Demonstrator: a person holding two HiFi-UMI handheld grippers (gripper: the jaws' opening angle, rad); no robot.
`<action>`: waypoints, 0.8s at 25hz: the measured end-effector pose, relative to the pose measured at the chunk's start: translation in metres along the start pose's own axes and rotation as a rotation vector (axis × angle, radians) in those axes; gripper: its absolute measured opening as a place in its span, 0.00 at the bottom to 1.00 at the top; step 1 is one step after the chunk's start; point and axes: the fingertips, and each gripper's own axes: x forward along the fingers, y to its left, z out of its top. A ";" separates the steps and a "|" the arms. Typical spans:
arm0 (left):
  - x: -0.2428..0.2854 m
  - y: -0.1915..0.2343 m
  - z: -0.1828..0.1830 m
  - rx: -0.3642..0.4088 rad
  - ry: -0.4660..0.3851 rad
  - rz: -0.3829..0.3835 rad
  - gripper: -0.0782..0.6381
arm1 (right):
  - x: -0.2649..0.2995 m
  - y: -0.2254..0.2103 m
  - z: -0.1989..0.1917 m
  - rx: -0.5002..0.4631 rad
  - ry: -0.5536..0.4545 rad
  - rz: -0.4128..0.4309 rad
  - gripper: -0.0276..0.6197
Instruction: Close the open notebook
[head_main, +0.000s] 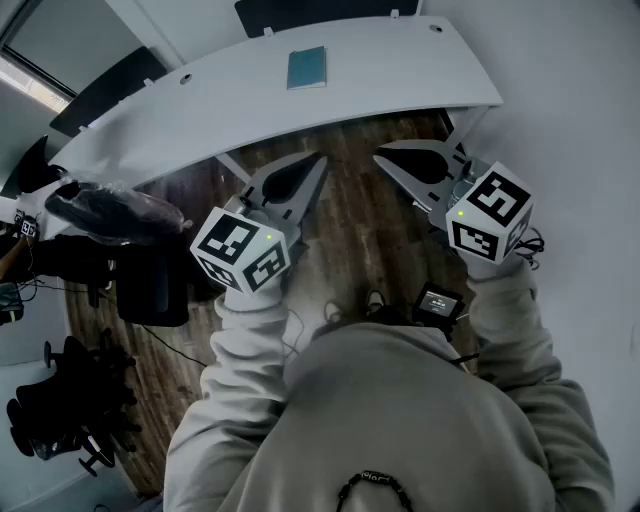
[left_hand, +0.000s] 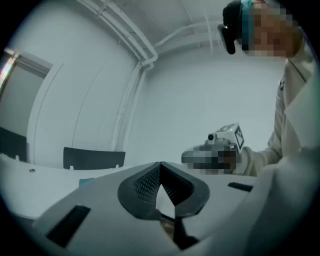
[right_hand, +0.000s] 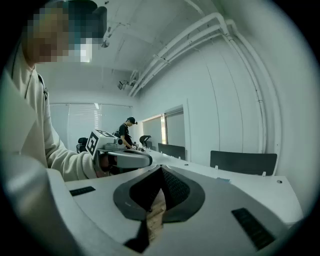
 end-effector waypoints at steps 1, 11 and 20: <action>0.000 0.000 0.006 -0.008 -0.021 -0.004 0.10 | 0.001 0.001 0.001 -0.005 0.001 0.008 0.07; -0.001 0.008 0.016 0.004 -0.028 -0.004 0.10 | 0.009 -0.001 0.002 -0.009 0.009 0.025 0.07; 0.004 0.015 0.002 -0.010 -0.006 0.014 0.10 | 0.007 -0.010 -0.001 0.031 -0.012 0.019 0.07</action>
